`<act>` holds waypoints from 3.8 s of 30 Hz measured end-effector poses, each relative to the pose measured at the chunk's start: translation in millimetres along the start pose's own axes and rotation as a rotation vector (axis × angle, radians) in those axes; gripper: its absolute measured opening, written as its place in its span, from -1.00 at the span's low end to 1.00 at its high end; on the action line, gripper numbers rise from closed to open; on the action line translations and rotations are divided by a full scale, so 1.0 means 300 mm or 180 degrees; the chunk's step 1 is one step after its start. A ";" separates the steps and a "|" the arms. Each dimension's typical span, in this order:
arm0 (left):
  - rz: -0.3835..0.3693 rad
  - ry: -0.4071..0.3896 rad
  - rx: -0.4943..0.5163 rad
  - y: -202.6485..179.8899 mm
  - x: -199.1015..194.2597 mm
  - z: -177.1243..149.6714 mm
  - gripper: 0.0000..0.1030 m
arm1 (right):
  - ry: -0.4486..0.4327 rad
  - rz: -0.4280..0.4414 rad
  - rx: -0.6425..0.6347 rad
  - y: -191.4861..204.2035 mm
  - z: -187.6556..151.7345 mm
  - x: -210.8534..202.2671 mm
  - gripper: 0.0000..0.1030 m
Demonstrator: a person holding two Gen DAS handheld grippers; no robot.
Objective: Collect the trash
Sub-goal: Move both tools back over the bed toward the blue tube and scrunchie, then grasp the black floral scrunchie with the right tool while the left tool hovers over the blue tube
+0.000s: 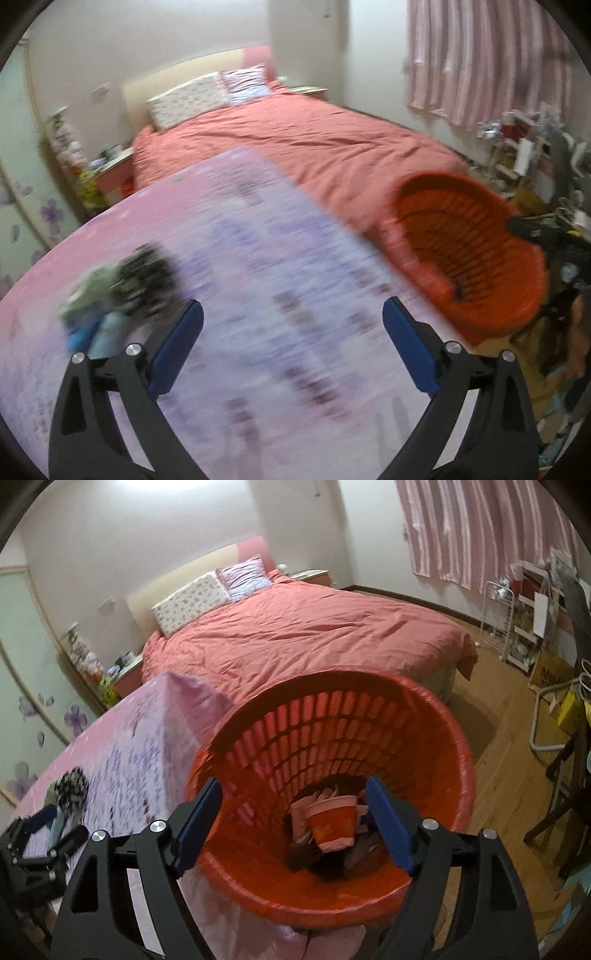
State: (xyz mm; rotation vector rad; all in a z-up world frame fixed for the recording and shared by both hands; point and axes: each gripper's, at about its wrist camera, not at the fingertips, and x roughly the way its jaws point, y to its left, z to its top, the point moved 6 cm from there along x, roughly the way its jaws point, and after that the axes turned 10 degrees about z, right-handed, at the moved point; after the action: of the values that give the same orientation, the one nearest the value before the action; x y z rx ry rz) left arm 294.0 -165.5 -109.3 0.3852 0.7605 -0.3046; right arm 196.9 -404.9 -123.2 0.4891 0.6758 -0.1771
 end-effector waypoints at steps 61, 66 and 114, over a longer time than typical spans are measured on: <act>0.0096 0.0522 -0.0986 0.705 0.076 -0.324 0.14 | 0.0612 0.0566 -0.1210 0.772 -0.339 0.189 0.57; 0.0573 0.0590 -0.1025 0.761 0.111 -0.353 0.77 | 0.0500 0.0529 -0.1288 0.837 -0.298 0.228 0.82; 0.0547 0.0650 -0.1051 0.785 0.132 -0.351 0.94 | 0.0726 0.0364 -0.1271 0.773 -0.307 0.284 -0.50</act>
State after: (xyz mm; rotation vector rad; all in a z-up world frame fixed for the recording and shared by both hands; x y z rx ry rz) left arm 351.9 85.2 -153.8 0.1682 0.9538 0.0247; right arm 283.7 -157.7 -152.3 0.1629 0.8797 0.1235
